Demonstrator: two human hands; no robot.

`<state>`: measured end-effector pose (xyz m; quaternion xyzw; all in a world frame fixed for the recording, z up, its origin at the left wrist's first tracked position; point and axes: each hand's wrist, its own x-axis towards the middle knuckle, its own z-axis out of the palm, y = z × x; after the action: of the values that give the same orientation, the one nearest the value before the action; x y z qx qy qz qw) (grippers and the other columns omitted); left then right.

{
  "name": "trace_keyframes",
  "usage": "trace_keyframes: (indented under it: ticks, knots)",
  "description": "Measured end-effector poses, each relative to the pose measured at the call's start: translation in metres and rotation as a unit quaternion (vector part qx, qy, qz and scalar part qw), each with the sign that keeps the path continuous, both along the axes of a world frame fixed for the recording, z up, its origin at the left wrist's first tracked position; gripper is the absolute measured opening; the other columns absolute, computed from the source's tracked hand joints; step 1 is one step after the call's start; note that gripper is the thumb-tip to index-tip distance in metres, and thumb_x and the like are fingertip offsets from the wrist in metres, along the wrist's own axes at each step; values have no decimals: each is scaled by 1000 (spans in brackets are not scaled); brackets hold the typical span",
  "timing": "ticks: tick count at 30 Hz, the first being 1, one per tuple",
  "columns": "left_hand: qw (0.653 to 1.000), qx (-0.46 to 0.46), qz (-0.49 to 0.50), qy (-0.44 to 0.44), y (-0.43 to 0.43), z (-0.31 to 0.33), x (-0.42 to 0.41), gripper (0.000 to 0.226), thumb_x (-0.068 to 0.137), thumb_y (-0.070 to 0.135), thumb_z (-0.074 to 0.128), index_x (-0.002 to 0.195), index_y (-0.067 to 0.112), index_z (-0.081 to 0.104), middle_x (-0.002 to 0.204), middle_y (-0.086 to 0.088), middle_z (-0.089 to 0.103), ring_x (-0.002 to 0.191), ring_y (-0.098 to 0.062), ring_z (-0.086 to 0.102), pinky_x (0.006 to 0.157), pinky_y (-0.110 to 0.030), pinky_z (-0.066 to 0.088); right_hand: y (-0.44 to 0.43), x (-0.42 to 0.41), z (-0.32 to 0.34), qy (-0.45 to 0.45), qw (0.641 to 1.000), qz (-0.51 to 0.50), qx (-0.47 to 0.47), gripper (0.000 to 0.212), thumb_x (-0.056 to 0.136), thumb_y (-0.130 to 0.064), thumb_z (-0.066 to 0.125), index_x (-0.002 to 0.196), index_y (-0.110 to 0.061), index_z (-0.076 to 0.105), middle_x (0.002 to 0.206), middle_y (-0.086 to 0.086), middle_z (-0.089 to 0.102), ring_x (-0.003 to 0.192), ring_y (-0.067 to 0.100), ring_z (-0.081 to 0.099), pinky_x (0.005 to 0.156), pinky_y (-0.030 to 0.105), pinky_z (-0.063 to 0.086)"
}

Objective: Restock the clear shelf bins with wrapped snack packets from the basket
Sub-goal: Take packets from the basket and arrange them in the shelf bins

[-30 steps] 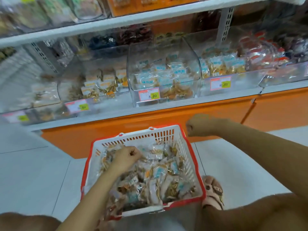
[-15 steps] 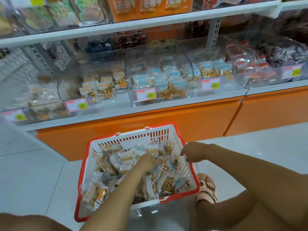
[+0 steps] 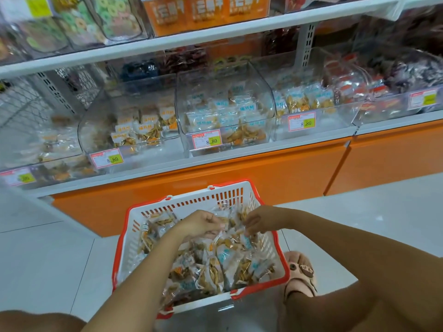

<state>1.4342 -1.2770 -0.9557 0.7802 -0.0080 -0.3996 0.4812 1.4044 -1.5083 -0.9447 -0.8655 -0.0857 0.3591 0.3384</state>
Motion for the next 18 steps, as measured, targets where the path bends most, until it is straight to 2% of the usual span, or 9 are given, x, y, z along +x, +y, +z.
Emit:
trace_keyframes:
  ticks: [3, 5, 7, 9, 10, 12, 13, 15, 18]
  knots:
    - [999, 2, -33, 14, 2, -11, -1, 24, 86, 11, 69, 109, 11, 68, 117, 2, 63, 104, -9, 63, 89, -22, 52, 10, -8, -11, 44, 998, 13, 32, 49, 87, -31, 68, 131, -12, 58, 129, 7, 60, 115, 22, 59, 100, 36, 48]
    - [1000, -15, -5, 26, 6, -19, -2, 30, 87, 4, 66, 116, 8, 65, 125, -3, 62, 108, -12, 63, 98, -28, 49, 18, -15, -18, 41, 998, 29, 29, 45, 88, -35, 66, 124, -8, 63, 121, 9, 64, 109, 24, 62, 98, 36, 49]
    - [999, -15, 31, 18, 9, -23, -4, 23, 86, -1, 65, 108, 5, 68, 121, -5, 64, 92, -9, 66, 95, -28, 51, 24, -20, -25, 8, 1000, 22, 20, 37, 90, -31, 65, 114, -3, 68, 108, 14, 68, 99, 28, 64, 92, 35, 50]
    - [998, -4, 60, 2, 10, -26, -6, 14, 84, 1, 69, 97, 6, 71, 112, -7, 68, 79, -9, 67, 81, -24, 57, 28, -21, -33, -20, 1000, -8, 15, 27, 88, -19, 65, 101, 4, 70, 97, 23, 69, 83, 30, 65, 87, 37, 52]
    - [998, 9, 62, -9, 10, -26, -8, 11, 83, 4, 70, 93, 7, 71, 101, -5, 70, 70, -7, 66, 71, -21, 56, 27, -19, -36, -20, 999, -24, 11, 23, 87, -14, 65, 98, 5, 71, 96, 24, 69, 74, 24, 64, 86, 36, 53]
    - [998, 20, 58, -30, 10, -20, -11, 9, 83, 13, 72, 89, 6, 71, 77, 0, 66, 56, -6, 58, 59, -19, 49, 25, -17, -33, -4, 999, -42, 10, 18, 85, -9, 68, 98, 2, 73, 97, 19, 72, 72, 14, 64, 83, 30, 54]
    - [997, 10, 63, -44, 9, -16, -12, 13, 84, 18, 71, 88, 6, 71, 70, 0, 63, 55, -9, 54, 58, -20, 46, 23, -14, -32, 1, 999, -48, 15, 18, 84, -8, 69, 99, 2, 73, 98, 17, 72, 76, 15, 66, 82, 29, 55]
    - [991, -15, 88, -97, 3, -2, -11, 16, 89, 24, 66, 83, 10, 69, 69, 2, 61, 62, -12, 54, 61, -21, 45, 19, -8, -23, 8, 995, -80, 51, 20, 84, -7, 70, 102, 2, 72, 98, 16, 72, 83, 18, 69, 80, 27, 57]
    - [966, -9, 129, -225, -10, 31, -6, 19, 96, 25, 54, 80, 16, 60, 70, 4, 55, 66, -11, 51, 62, -21, 41, 9, 9, 2, 23, 975, -153, 162, 19, 87, -8, 67, 103, 2, 68, 94, 11, 72, 82, 16, 70, 77, 24, 57]
